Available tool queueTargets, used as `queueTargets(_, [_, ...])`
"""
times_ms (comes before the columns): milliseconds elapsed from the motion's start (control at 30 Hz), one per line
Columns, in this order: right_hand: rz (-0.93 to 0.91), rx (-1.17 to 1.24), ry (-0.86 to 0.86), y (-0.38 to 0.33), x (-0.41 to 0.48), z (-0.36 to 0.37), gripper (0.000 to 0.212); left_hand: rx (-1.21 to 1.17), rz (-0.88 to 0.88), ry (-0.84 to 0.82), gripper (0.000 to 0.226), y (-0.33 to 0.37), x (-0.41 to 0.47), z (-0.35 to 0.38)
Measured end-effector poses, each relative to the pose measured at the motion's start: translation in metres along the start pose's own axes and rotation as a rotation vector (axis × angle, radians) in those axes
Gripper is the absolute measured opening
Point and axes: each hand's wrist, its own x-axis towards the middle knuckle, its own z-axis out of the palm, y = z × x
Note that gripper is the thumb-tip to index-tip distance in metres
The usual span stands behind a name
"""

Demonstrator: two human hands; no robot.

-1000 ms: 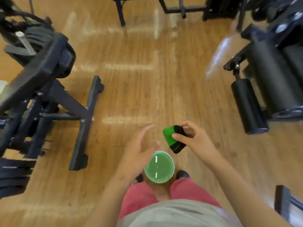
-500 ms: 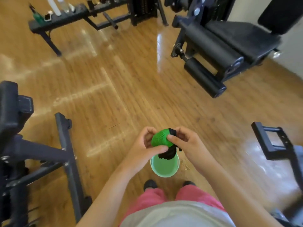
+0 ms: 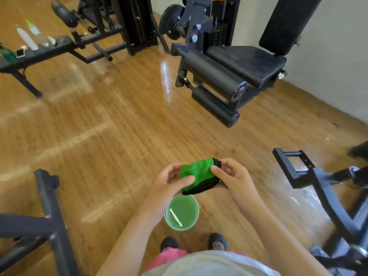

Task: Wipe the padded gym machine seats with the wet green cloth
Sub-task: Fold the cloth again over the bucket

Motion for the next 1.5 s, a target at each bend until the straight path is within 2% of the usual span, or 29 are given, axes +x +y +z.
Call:
queueTargets(100, [0.031, -0.048, 0.050, -0.004, 0.005, -0.005, 0.014, -0.055, -0.026, 0.028, 0.028, 0.002, 0.002, 0.002])
queueTargets(200, [-0.205, -0.454, 0.169, -0.003, 0.001, -0.005, 0.018, 0.047, -0.025, 0.132, 0.020, 0.003, 0.005, 0.007])
queueTargets(267, [-0.298, -0.536, 0.101, -0.006, -0.006, 0.004, 0.022, 0.080, -0.026, 0.195, 0.019, 0.004, 0.007, 0.010])
queueTargets(333, [-0.270, -0.537, -0.031, -0.008, -0.011, 0.016, 0.026, 0.095, -0.023, 0.223, 0.018, 0.006, 0.008, 0.012])
queueTargets(400, [-0.261, -0.545, -0.082, -0.006, -0.010, 0.023, 0.030, 0.108, -0.014, 0.218, 0.015, 0.008, 0.009, 0.011])
queueTargets(533, [-0.300, -0.490, -0.029, -0.004, -0.003, 0.025, 0.038, 0.089, 0.010, 0.172, 0.016, 0.014, 0.008, 0.006])
queueTargets(633, [-0.264, -0.409, -0.022, -0.003, 0.000, 0.025, 0.031, 0.133, 0.080, 0.161, 0.022, 0.016, 0.005, 0.004])
queueTargets(833, [-0.108, -0.167, -0.077, -0.009, 0.009, 0.020, 0.008, 0.627, 0.288, 0.158, 0.056, 0.008, 0.005, 0.000])
queueTargets(900, [-0.096, -0.115, -0.075, -0.008, 0.009, 0.019, 0.006, 0.702, 0.338, 0.152, 0.062, 0.007, 0.005, 0.001])
queueTargets(1067, [-0.089, -0.036, -0.042, -0.006, 0.013, 0.015, 0.007, 0.546, 0.340, 0.206, 0.033, 0.006, 0.009, -0.009])
queueTargets(1167, [-0.084, -0.033, 0.006, -0.011, 0.015, 0.010, 0.010, 0.463, 0.267, 0.219, 0.017, 0.005, 0.013, -0.016])
queueTargets(1367, [-0.087, -0.234, 0.090, -0.015, 0.027, -0.004, 0.005, 0.488, 0.244, 0.156, 0.011, 0.016, 0.021, -0.033])
queueTargets(1500, [-0.212, -0.438, 0.249, -0.015, 0.023, 0.005, 0.016, 0.479, 0.251, 0.149, 0.009, 0.026, 0.026, -0.031])
